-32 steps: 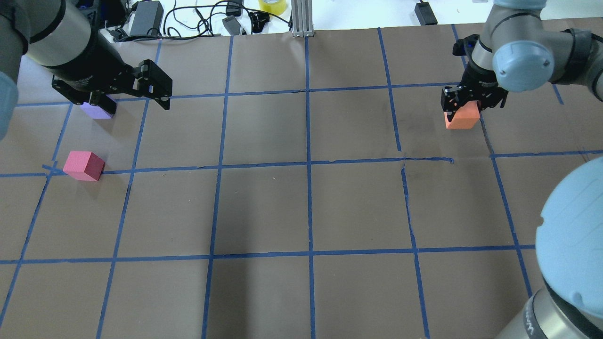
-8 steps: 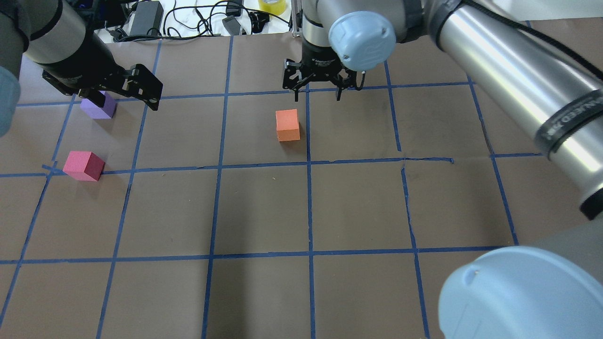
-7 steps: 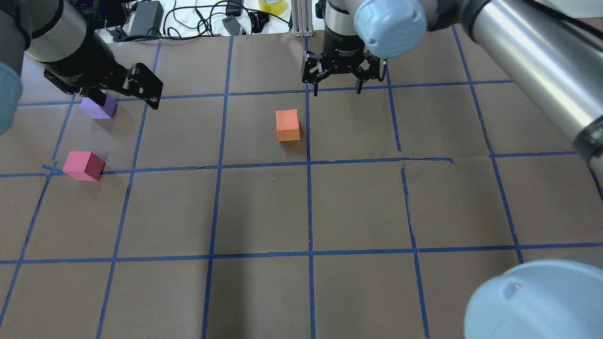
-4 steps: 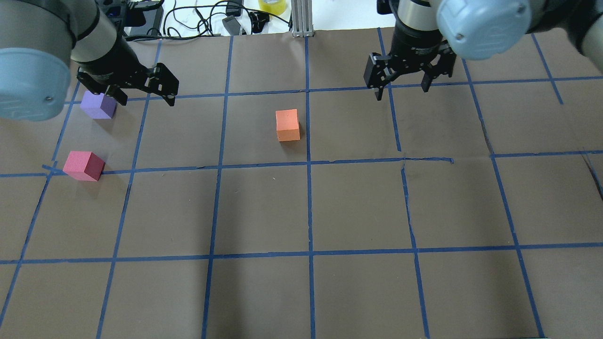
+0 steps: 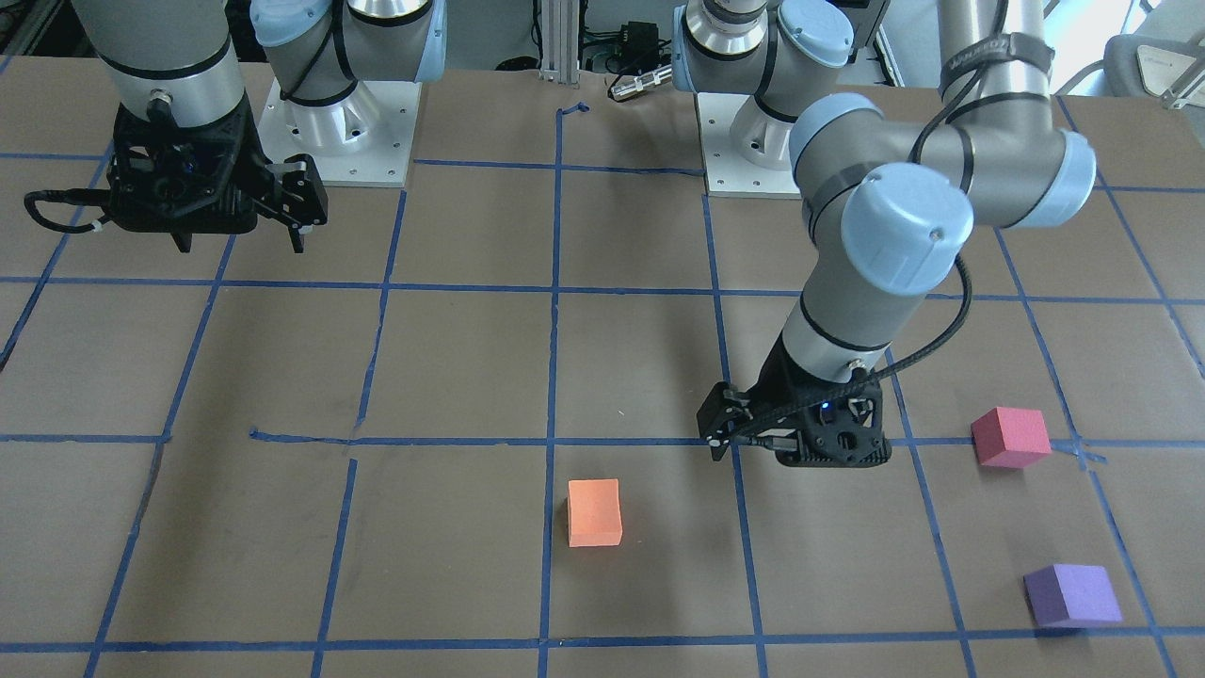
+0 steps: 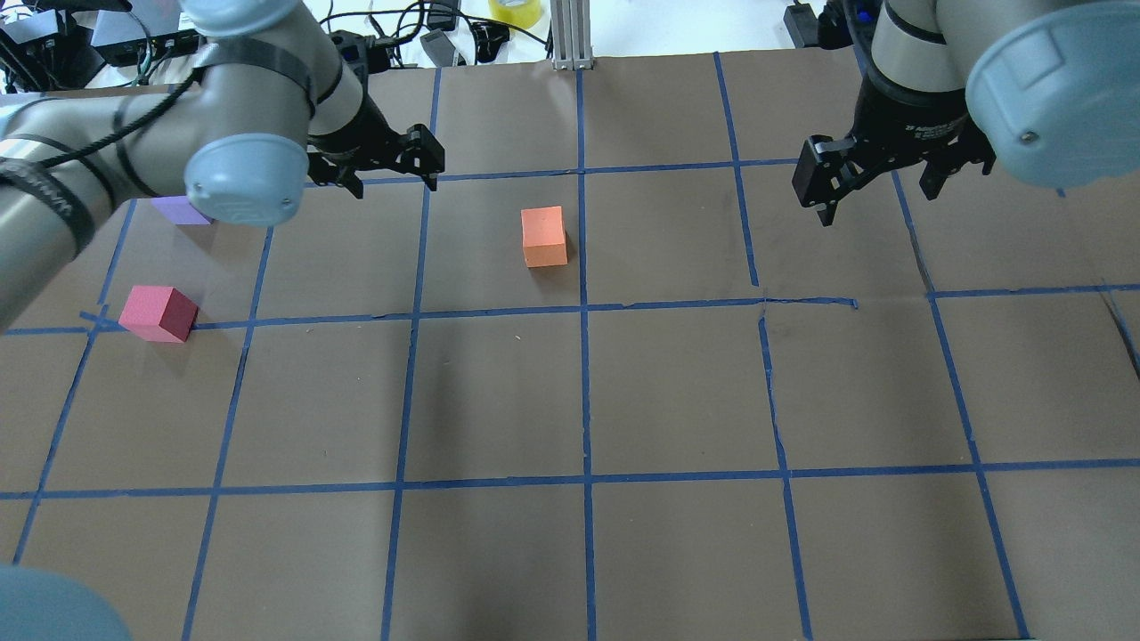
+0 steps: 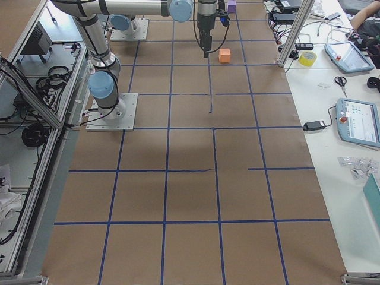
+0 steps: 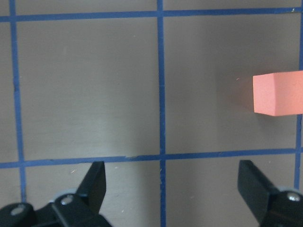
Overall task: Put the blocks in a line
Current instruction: 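Move the left gripper over the orange cube while the right arm withdraws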
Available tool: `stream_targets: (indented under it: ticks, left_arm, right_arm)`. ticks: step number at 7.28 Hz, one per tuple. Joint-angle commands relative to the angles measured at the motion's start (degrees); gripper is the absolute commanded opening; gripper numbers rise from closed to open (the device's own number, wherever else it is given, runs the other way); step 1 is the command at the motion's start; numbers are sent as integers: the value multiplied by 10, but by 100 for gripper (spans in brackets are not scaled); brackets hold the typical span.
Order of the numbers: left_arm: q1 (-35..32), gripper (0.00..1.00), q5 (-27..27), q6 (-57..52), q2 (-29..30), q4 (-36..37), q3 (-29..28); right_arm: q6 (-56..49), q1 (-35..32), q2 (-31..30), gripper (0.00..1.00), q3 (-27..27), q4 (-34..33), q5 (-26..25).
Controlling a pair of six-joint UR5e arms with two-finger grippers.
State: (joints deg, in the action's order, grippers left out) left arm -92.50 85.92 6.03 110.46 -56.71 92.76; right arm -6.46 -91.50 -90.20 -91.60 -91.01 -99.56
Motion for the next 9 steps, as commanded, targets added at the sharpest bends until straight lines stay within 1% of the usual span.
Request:
stream_targets:
  ticks: [1, 2, 3, 4, 5, 8, 9]
  left_arm:
    - [-43, 100, -2, 71, 79, 75, -40]
    - [-55, 100, -11, 95, 106, 78, -71]
    - [-65, 100, -40, 144, 140, 85, -94]
    - [-76, 100, -45, 166, 158, 95, -106]
    - [-88, 100, -39, 178, 169, 95, -108]
    - [-116, 100, -38, 179, 182, 91, -99]
    - [-116, 100, -38, 176, 183, 93, -96]
  right_arm:
    - [3, 0, -3, 100, -2, 4, 50]
    - [4, 5, -3, 100, -1, -15, 55]
    - [5, 4, -8, 100, -1, -25, 57]
    - [30, 1, -13, 100, -2, -28, 79]
    - [56, 3, -14, 100, -9, -22, 84]
    - [58, 4, -18, 100, -11, -12, 85]
    - [59, 4, -18, 100, -12, -11, 82]
